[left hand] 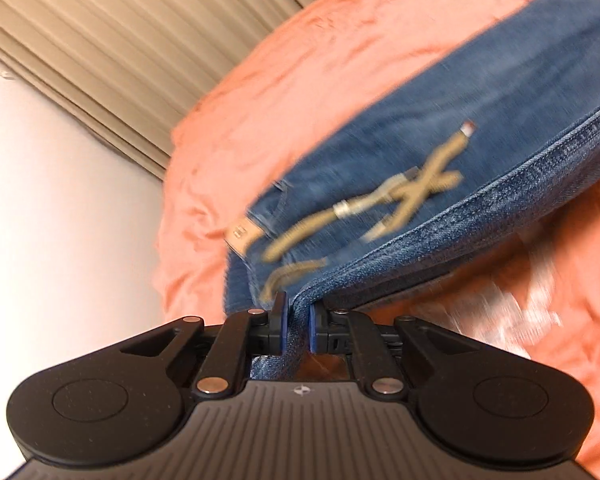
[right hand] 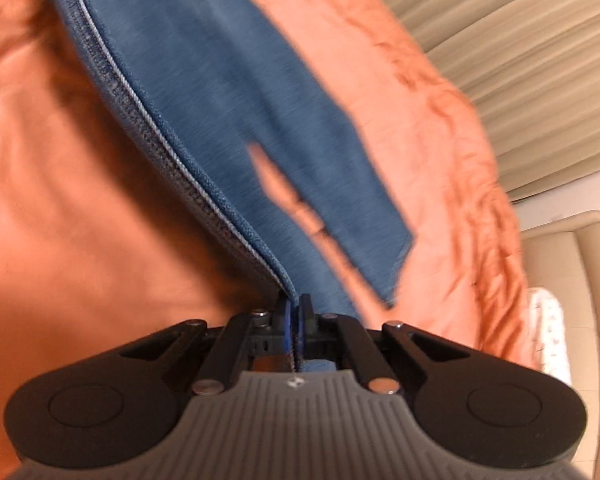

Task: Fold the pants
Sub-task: 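Lift the held edge and fold the jeans over lengthwise, then open both grippers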

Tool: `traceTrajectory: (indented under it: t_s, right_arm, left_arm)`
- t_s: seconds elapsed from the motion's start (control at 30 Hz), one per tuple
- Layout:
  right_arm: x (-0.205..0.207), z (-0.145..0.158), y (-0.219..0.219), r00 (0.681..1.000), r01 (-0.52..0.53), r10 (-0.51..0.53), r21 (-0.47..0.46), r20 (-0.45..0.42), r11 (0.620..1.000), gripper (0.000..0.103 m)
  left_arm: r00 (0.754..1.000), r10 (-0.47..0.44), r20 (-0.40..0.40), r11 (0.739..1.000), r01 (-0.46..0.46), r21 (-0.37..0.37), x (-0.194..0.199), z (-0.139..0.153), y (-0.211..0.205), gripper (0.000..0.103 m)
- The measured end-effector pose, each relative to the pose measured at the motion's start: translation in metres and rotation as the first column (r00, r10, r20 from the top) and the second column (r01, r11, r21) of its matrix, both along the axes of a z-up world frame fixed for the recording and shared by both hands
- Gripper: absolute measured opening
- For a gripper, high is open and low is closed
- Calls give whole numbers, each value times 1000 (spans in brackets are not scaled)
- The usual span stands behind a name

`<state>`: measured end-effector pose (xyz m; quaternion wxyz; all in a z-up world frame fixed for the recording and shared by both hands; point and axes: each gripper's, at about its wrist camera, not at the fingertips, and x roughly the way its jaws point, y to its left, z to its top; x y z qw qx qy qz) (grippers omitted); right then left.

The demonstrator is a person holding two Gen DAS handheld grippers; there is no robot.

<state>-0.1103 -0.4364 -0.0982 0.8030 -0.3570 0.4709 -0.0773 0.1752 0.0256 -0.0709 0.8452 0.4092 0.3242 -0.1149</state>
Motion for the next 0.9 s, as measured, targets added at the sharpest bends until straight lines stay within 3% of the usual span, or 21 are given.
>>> traceTrajectory:
  t_s: [0.23,0.43,0.63,0.9]
  right_arm:
    - [72,35,-26,994,47,-39,-76,105,996,0]
    - [166,37,-59,986,111,-99,-88,131,990,0]
    - [245,-4,-83,988,145,-139,-78,74,986,0]
    - [299,-79,-98,987,155,-157,-57,-31,986,0]
  left_arm:
    - [997,28,68,1000,-27,-6,64,30,-25,9]
    - [997,67,47,996,-70,54,145,17,-59,9]
    - [994,103,-26,990,-100,104,216,-32,-81,9]
    - [983,137,-124,984,-120,132,258,-98,-82,9]
